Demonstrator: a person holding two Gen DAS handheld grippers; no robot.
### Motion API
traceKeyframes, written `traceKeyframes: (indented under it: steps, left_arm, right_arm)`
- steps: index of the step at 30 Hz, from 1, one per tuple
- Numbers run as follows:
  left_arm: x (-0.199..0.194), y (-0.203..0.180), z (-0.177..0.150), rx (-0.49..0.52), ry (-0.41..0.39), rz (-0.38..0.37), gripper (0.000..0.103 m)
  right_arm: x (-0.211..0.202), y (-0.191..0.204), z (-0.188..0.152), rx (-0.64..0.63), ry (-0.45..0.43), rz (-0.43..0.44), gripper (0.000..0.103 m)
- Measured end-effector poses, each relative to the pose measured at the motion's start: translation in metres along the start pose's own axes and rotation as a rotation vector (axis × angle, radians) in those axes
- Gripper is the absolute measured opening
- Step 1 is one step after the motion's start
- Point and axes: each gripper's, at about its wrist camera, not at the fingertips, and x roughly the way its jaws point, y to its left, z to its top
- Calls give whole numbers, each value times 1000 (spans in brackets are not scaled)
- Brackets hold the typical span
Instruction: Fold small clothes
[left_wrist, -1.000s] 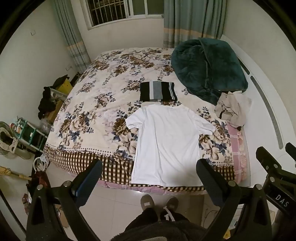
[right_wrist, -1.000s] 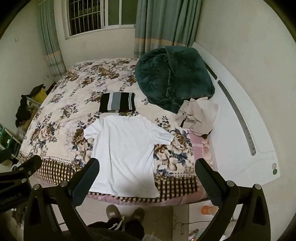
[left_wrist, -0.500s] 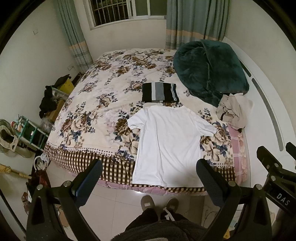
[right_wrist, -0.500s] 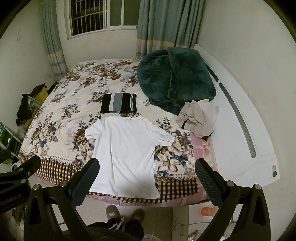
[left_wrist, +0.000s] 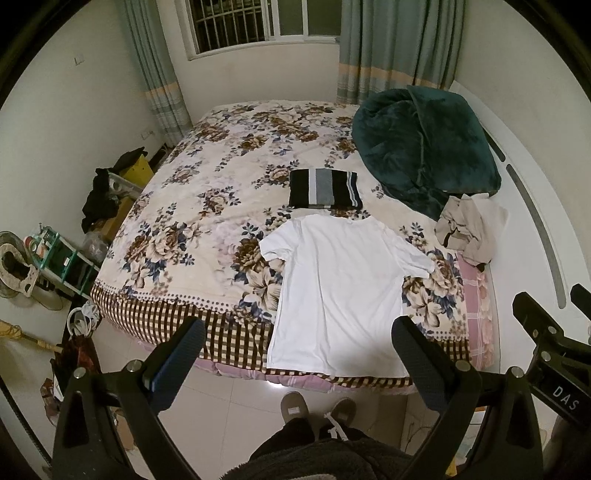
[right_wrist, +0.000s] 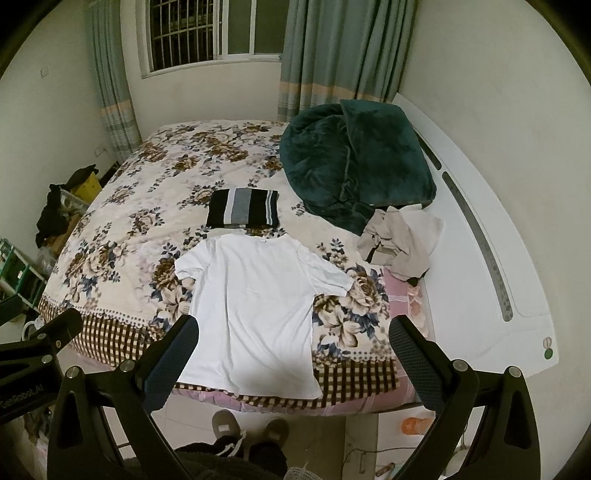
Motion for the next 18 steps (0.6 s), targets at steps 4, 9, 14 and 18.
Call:
traceKeyframes:
  steps: [4,9,14,18]
  left_arm:
    - [-4,10,5,-9,-2,2,103]
    - [-4,11,3,-10,-4,1,103]
    - [-4,10,1,-10,-7,0,103]
    - [-5,11,2,-10,-10,2,103]
  right_arm:
    - [-1,2,0,-3,-2,2,103]
    - [-3,4,0,-6,-5,5,103]
    - [-3,6,-1,-7,-7,2,103]
    - [-3,7,0,-9,-8,3,103]
